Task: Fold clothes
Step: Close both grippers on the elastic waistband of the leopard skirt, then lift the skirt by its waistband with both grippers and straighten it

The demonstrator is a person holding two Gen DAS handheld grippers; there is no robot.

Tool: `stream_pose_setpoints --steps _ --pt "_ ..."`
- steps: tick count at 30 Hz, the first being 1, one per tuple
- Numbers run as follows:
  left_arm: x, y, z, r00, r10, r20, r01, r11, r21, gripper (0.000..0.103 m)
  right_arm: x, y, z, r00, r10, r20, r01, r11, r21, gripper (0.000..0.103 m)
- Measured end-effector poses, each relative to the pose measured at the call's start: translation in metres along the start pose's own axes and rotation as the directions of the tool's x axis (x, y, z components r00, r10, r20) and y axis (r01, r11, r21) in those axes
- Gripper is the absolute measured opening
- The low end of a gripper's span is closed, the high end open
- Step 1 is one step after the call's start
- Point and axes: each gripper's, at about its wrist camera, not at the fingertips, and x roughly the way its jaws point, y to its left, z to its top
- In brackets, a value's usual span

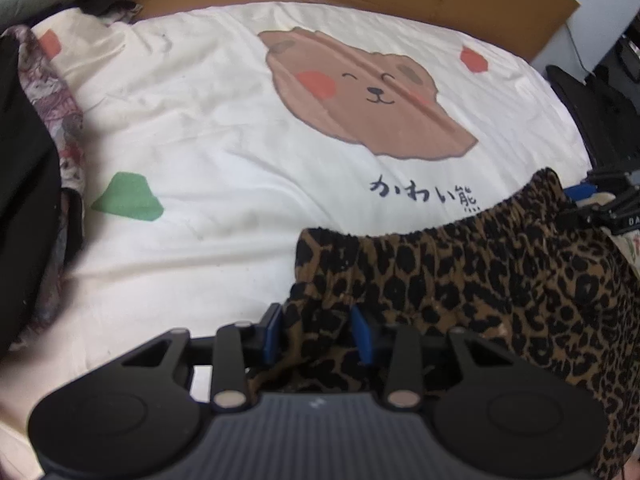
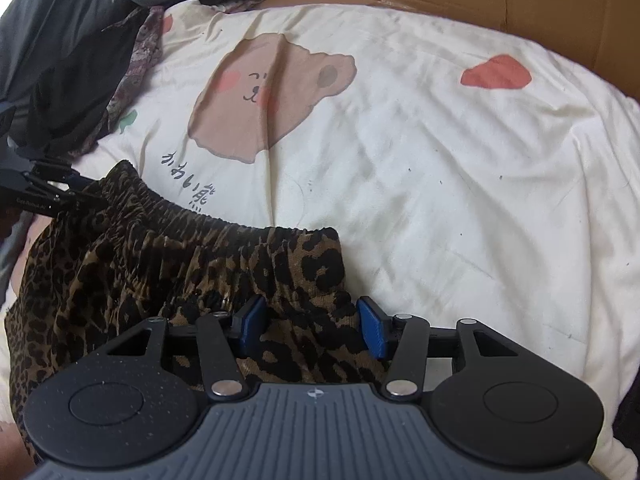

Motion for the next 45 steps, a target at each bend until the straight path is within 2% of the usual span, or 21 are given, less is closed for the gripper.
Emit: stream_pose_setpoints --steps 3,4,5,7,8,9,10,16,23,28,36,45 --pt "0.002 0.0 0.001 1.0 0.0 -0.004 0.0 1.0 0.005 0.04 0.0 0.001 -0.002 1.0 0.001 0.003 -0.001 1.0 -0.002 0.055" --pt "0.003 0.0 0.001 1.0 0.0 -0.005 0.0 1.0 0.007 0.039 0.0 0.002 -0.002 1.0 0.0 0.003 0.0 1.0 -0.003 0.048" --pt "0.003 0.001 0.001 1.0 -0.001 -0.001 0.001 1.0 0.007 0.035 -0.001 0.002 -0.003 1.0 0.0 0.004 0.0 1.0 -0.005 0.047" --pt "0.001 0.002 0.0 1.0 -0.001 0.011 0.001 1.0 0.007 0.026 -0.003 0.003 -0.004 1.0 -0.002 0.006 0.002 1.0 -0.007 0.028" --pt "0.0 0.002 0.0 1.0 -0.003 0.018 0.003 1.0 0.008 0.023 -0.005 0.003 -0.004 1.0 -0.004 0.01 0.004 1.0 -0.006 0.024" --pt "-0.001 0.002 -0.001 1.0 -0.003 0.025 0.002 1.0 0.01 0.022 -0.008 0.003 -0.005 1.0 -0.006 0.014 0.006 1.0 -0.006 0.016" --pt "-0.002 0.002 -0.002 1.0 -0.001 0.031 0.001 1.0 0.013 0.019 -0.011 0.003 -0.006 1.0 -0.008 0.019 0.008 1.0 -0.005 0.014" --pt "-0.018 -0.004 -0.003 0.996 0.005 0.087 -0.007 0.999 0.032 0.011 -0.026 0.008 -0.006 0.998 -0.028 0.056 0.029 0.999 -0.013 0.011" --pt "-0.036 -0.008 -0.002 0.988 0.017 0.153 -0.021 0.999 0.027 0.009 -0.039 0.015 -0.004 0.993 -0.077 0.092 0.078 0.997 -0.002 0.009" --pt "-0.046 -0.011 0.013 0.979 0.031 0.2 -0.042 0.998 0.052 0.009 -0.056 0.02 0.002 0.977 -0.131 0.171 0.131 0.991 0.013 0.009" --pt "-0.054 -0.019 0.044 0.96 0.045 0.276 -0.071 0.994 0.082 0.009 -0.072 0.011 0.021 0.956 -0.192 0.223 0.188 0.981 0.042 0.008" --pt "-0.059 -0.02 0.068 0.946 0.072 0.316 -0.103 0.991 0.081 0.009 -0.083 0.005 0.043 0.935 -0.223 0.277 0.213 0.975 0.064 0.008"
